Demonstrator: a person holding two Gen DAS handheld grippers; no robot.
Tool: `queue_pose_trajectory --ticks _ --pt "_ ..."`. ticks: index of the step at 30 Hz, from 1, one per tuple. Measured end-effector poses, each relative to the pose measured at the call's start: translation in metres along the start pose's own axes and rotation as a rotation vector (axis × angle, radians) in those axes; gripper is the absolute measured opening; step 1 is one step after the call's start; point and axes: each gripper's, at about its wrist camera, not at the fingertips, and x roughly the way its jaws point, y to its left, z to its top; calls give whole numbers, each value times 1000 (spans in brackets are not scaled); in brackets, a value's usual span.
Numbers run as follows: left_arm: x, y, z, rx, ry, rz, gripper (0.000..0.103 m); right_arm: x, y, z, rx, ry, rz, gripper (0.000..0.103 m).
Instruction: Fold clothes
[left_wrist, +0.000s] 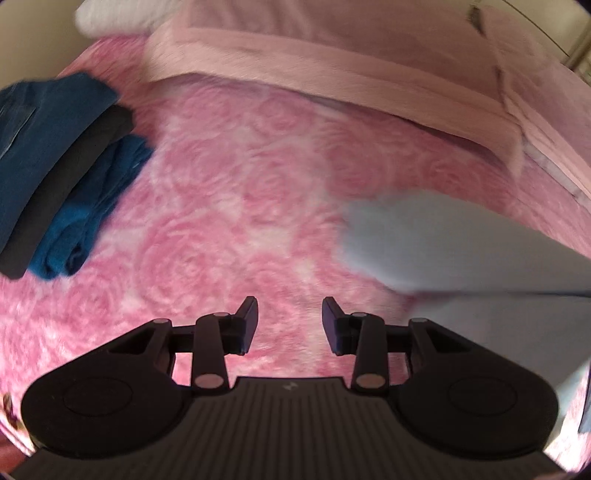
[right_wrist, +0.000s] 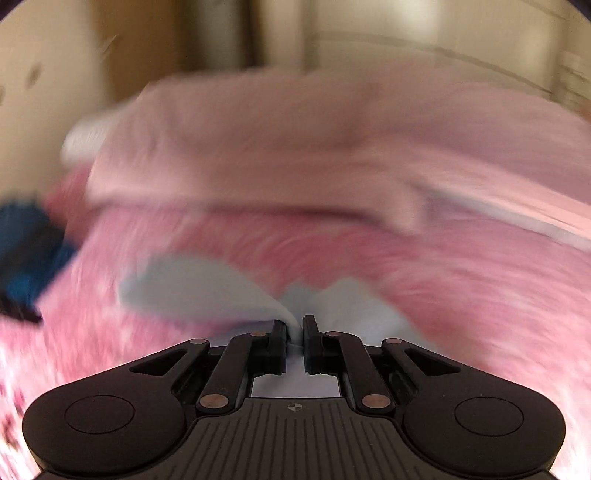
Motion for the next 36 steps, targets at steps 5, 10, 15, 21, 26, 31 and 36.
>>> queue_pose_trajectory --ticks 5,10,15,21,26,31,36 --pt "-6 -44 -11 103 -7 -57 34 -136 -102 -41 267 -70 -291 6" --pt "-5 -101 -31 191 21 -128 34 -209 -208 -136 705 120 -695 7" --pt "0 -153 -58 269 53 -188 39 -229 -267 -215 1094 280 -765 36" --pt "49 -203 -82 216 134 -304 43 -209 -295 -226 1017 200 -683 68" --pt "110 -241 -96 122 176 -415 44 -188 -344 -265 1046 168 -638 68" --pt "170 -260 -89 -59 181 -477 44 -175 -373 -290 1050 92 -568 68" --pt "192 -275 -84 -100 141 -494 1 -154 -381 -292 1014 40 -453 68"
